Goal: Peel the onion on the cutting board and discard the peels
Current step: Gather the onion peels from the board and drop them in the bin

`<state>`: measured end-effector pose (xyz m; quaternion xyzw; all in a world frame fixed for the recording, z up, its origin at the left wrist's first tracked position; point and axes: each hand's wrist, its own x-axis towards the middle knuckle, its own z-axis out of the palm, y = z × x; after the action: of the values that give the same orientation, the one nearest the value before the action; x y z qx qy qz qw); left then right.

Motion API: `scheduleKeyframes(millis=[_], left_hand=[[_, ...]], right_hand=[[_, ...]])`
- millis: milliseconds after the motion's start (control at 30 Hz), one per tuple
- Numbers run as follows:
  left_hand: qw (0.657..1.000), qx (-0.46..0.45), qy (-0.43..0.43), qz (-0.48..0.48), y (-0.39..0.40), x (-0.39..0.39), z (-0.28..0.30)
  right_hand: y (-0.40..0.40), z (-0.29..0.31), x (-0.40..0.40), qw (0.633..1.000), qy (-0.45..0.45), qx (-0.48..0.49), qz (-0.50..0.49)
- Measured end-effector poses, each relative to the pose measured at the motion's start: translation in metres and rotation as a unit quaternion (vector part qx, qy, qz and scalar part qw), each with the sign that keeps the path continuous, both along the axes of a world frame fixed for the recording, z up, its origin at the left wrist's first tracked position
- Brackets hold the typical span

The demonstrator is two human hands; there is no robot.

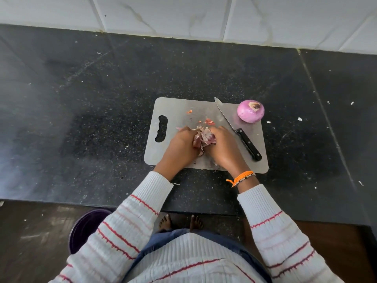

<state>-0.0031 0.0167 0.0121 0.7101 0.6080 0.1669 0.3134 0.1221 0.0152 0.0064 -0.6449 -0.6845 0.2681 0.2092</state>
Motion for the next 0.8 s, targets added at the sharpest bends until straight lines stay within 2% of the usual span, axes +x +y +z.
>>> scheduleKeyframes(millis=[133,333,633,800], left_hand=[[0.996,-0.006,-0.059,0.07,-0.009,0.001,0.001],[0.986,-0.004,-0.086,0.14,-0.024,-0.004,0.009],[0.952,0.04,-0.084,0.29,-0.064,-0.05,0.021],[0.918,0.062,-0.07,0.386,-0.107,-0.098,0.019]], right_hand=[[-0.001,-0.003,-0.003,0.997,0.055,0.047,0.006],[0.001,-0.007,-0.007,0.995,0.083,0.03,0.034],[-0.005,0.018,-0.063,0.975,0.127,0.019,0.18],[-0.026,0.015,-0.124,0.951,0.133,0.01,0.278]])
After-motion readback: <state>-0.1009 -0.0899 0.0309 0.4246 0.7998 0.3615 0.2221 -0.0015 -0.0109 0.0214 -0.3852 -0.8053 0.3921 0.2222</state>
